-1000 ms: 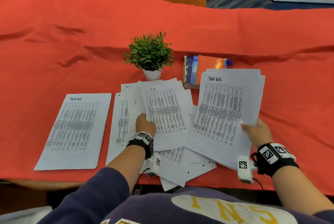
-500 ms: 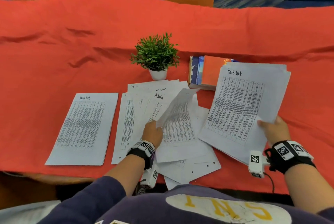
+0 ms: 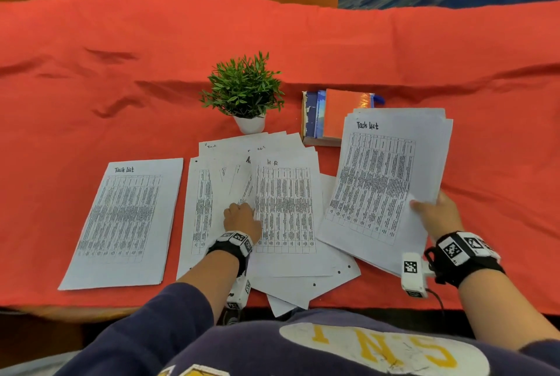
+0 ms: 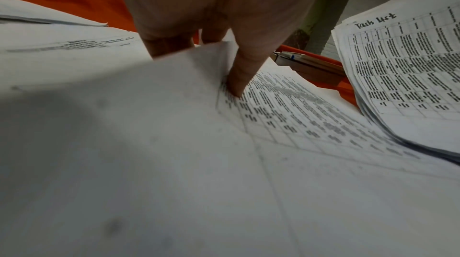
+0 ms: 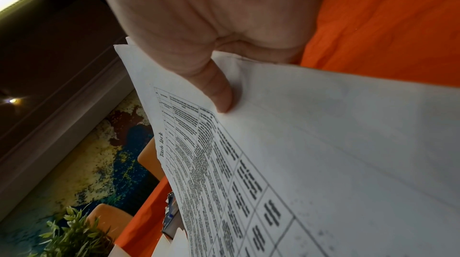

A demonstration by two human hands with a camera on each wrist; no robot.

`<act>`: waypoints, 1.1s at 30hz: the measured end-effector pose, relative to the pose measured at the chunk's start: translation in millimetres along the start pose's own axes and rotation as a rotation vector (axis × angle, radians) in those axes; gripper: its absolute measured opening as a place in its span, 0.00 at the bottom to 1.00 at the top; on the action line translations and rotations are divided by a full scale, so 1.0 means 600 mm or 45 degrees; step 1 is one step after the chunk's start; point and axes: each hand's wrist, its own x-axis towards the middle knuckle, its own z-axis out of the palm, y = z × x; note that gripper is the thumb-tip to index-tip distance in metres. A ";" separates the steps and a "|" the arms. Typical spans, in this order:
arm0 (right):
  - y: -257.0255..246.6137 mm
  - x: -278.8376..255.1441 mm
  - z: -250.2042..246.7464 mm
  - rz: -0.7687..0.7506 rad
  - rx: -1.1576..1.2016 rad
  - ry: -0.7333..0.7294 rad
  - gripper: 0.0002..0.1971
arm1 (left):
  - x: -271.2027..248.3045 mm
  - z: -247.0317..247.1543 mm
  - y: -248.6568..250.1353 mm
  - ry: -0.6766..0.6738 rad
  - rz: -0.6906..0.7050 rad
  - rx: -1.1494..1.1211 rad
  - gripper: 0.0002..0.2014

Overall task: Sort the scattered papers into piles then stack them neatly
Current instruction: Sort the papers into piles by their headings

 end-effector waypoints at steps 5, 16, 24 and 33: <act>-0.005 -0.007 0.003 0.018 0.008 0.007 0.21 | -0.009 -0.010 0.002 -0.010 0.089 -0.233 0.10; -0.026 0.024 -0.026 0.004 0.126 0.150 0.20 | -0.044 -0.179 0.044 0.176 0.336 -0.573 0.14; -0.060 0.033 -0.018 -0.006 0.364 0.079 0.20 | -0.092 -0.293 0.070 0.256 0.650 -0.976 0.26; -0.073 -0.028 0.096 0.065 0.546 -0.365 0.21 | -0.080 -0.199 0.079 -0.058 0.254 -1.277 0.31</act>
